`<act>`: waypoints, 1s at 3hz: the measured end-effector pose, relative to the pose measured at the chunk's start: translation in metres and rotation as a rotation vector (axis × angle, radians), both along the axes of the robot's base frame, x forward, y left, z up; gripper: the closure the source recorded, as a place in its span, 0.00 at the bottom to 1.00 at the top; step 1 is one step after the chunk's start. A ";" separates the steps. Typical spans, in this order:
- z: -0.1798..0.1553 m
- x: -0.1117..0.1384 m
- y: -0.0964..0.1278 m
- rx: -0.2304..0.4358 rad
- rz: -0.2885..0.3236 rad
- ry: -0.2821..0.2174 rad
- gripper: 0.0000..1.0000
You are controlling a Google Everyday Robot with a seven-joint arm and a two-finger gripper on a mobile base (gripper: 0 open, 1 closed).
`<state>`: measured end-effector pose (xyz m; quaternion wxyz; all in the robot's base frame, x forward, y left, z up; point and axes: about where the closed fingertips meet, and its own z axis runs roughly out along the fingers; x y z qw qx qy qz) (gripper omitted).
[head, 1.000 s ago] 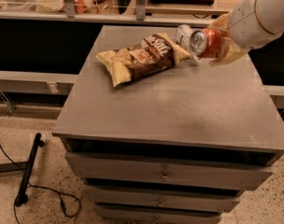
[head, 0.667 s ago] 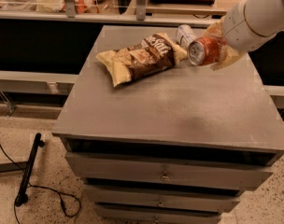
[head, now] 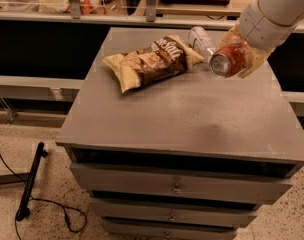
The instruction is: Knock coke can over
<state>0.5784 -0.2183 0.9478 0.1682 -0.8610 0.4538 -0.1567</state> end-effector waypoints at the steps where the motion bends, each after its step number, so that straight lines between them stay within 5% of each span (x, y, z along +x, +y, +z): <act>1: -0.005 -0.011 -0.007 -0.030 0.105 0.119 1.00; 3: -0.039 -0.018 -0.009 -0.077 0.203 0.235 1.00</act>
Offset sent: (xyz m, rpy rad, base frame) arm -0.0250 -0.0181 -0.0381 -0.1156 0.3127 0.2477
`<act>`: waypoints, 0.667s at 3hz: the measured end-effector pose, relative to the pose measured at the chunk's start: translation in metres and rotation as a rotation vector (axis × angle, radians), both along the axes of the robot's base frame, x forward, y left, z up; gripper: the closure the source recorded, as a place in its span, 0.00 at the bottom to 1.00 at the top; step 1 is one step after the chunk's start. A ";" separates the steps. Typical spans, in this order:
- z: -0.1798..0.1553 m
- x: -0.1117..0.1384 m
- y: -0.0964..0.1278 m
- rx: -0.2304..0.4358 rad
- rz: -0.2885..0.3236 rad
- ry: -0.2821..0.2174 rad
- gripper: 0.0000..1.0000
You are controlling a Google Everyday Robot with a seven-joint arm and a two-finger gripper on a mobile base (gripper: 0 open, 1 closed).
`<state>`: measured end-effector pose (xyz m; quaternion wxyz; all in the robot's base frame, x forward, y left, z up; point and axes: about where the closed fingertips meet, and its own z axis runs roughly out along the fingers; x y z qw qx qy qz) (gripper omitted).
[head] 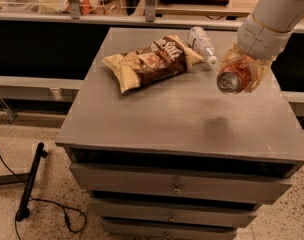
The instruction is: Knock coke can over
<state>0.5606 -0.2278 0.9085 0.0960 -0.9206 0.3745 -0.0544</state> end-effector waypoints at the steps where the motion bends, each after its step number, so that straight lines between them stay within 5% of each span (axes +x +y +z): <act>1: -0.020 -0.001 0.005 0.035 -0.017 -0.002 1.00; 2: -0.036 -0.024 0.013 0.068 -0.023 -0.009 1.00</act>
Offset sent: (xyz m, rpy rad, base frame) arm -0.0710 0.0222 -0.0679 0.0964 0.0239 -0.0241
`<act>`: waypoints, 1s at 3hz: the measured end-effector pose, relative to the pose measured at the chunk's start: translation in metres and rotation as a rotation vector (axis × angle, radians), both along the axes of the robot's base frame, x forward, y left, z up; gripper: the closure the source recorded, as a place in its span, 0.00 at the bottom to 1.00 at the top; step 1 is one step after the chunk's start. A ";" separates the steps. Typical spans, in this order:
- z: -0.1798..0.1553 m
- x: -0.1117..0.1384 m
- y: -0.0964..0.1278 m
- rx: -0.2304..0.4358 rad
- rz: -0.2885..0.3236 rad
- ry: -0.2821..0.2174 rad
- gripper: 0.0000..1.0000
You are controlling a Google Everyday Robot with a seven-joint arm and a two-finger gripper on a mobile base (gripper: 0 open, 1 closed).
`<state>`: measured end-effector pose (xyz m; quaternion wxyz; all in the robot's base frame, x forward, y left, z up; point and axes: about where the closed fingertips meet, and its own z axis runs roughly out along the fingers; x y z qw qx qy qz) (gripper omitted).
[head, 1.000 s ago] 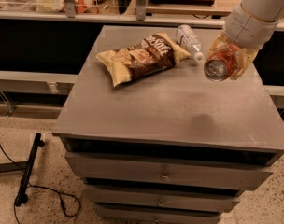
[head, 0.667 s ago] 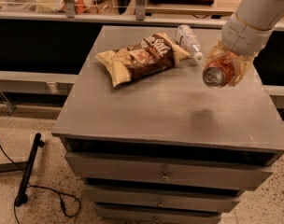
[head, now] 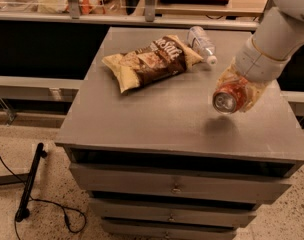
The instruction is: Knock coke can over
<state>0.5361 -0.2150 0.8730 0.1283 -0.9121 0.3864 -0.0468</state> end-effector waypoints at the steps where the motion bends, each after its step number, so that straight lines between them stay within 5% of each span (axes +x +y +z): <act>1: -0.020 -0.034 0.006 0.004 0.007 0.024 1.00; 3: -0.041 -0.066 0.013 -0.002 -0.070 -0.018 1.00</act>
Offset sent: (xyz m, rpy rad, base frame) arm -0.0959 0.0112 -0.0581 -0.0156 0.0330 -0.0289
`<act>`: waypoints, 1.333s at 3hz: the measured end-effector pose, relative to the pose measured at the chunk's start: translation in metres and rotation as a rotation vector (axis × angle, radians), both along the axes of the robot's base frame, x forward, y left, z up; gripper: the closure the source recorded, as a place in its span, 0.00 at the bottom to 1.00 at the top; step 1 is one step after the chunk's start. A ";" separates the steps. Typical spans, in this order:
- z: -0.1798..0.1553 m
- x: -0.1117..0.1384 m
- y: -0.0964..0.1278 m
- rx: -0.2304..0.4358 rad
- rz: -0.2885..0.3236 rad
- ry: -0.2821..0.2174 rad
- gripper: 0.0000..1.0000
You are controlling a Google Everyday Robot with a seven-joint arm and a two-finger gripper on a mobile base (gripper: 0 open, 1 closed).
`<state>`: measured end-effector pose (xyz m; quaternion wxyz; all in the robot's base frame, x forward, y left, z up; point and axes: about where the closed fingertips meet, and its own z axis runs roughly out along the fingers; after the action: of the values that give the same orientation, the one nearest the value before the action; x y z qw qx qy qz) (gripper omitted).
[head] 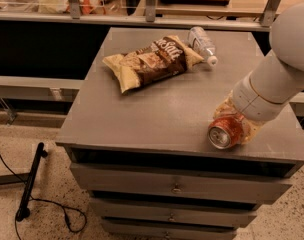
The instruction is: Knock coke can over
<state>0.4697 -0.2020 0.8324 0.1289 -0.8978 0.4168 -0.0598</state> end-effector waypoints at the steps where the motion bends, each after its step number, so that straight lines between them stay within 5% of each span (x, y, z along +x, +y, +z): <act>1: -0.004 0.019 0.003 0.009 -0.054 -0.012 1.00; 2: -0.002 0.019 0.003 0.009 -0.054 -0.012 1.00; 4: 0.064 0.108 0.020 0.063 -0.102 -0.163 1.00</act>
Offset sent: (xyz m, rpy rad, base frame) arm 0.1470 0.0280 0.0789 0.0960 -0.2226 -0.1430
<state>0.5774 -0.1816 0.8968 0.1874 -0.8632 0.4516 -0.1259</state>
